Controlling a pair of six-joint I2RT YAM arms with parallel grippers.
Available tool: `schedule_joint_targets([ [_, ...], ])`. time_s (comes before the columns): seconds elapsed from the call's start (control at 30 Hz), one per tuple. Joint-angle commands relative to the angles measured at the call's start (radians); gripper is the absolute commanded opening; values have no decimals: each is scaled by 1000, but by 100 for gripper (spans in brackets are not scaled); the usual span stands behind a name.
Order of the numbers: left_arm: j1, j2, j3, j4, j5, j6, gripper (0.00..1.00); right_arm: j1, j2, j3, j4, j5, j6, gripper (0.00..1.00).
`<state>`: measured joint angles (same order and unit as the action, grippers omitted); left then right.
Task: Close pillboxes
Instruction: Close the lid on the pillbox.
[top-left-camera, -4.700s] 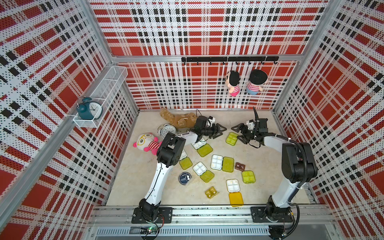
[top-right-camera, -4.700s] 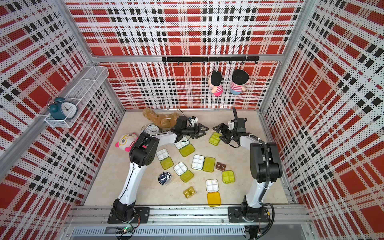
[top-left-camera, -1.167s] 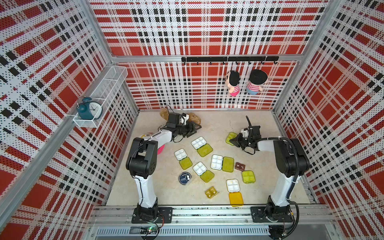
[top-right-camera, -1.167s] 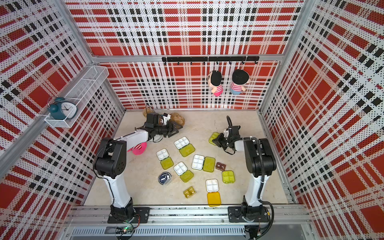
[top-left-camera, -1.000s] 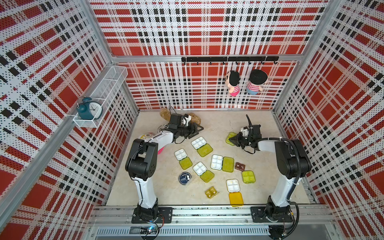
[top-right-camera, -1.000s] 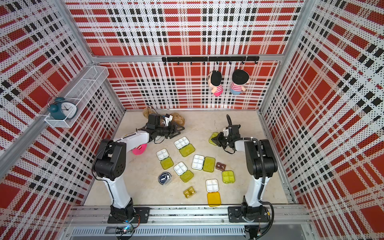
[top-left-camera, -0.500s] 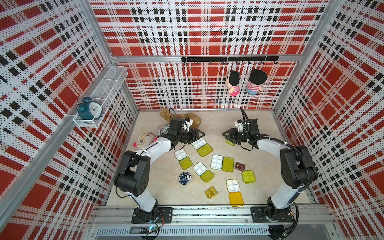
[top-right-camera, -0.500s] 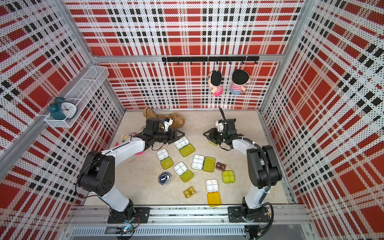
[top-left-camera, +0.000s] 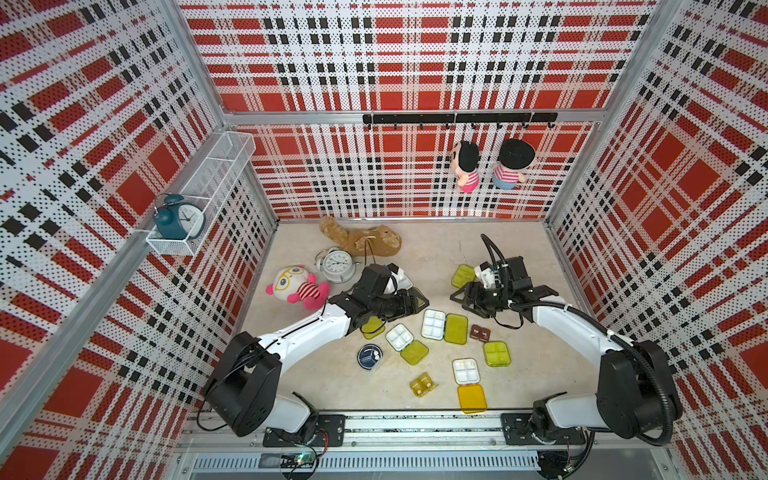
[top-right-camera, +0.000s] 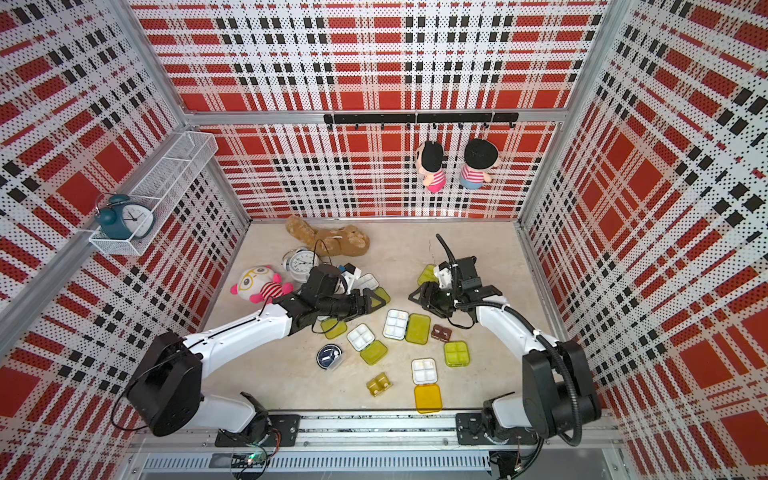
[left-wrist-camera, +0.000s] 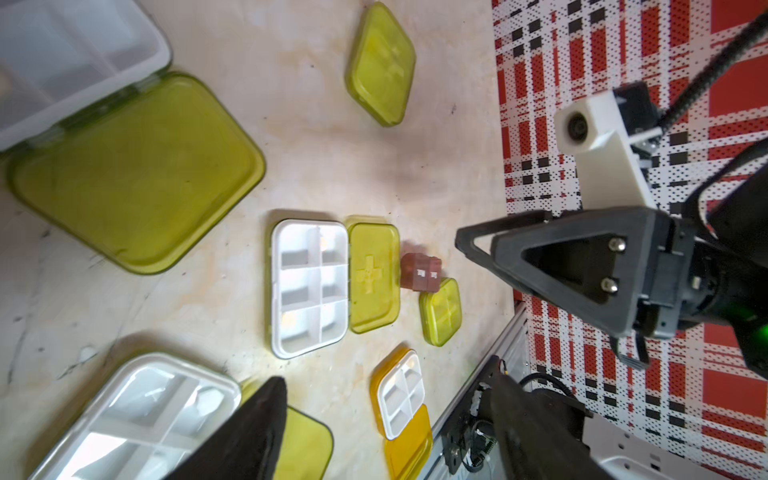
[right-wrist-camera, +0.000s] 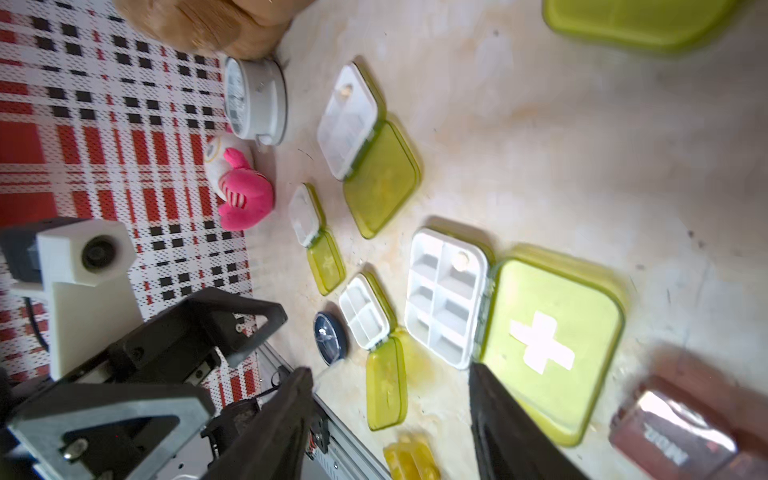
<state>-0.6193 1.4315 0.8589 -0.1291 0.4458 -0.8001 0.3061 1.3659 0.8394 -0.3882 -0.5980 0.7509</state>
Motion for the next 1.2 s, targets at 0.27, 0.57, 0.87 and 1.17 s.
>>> schedule_joint_targets([
  [0.27, 33, 139, 56, 77, 33, -12, 81, 138, -93, -119, -67, 191, 74, 68],
  [0.57, 13, 263, 167, 39, 31, 38, 81, 159, -109, -161, -82, 239, 99, 69],
  [0.87, -16, 326, 206, 8, 12, 69, 82, 160, -70, -171, -109, 261, 74, 70],
  [1.17, -56, 339, 184, 34, -7, 55, 82, 159, -22, -162, -104, 276, 52, 71],
])
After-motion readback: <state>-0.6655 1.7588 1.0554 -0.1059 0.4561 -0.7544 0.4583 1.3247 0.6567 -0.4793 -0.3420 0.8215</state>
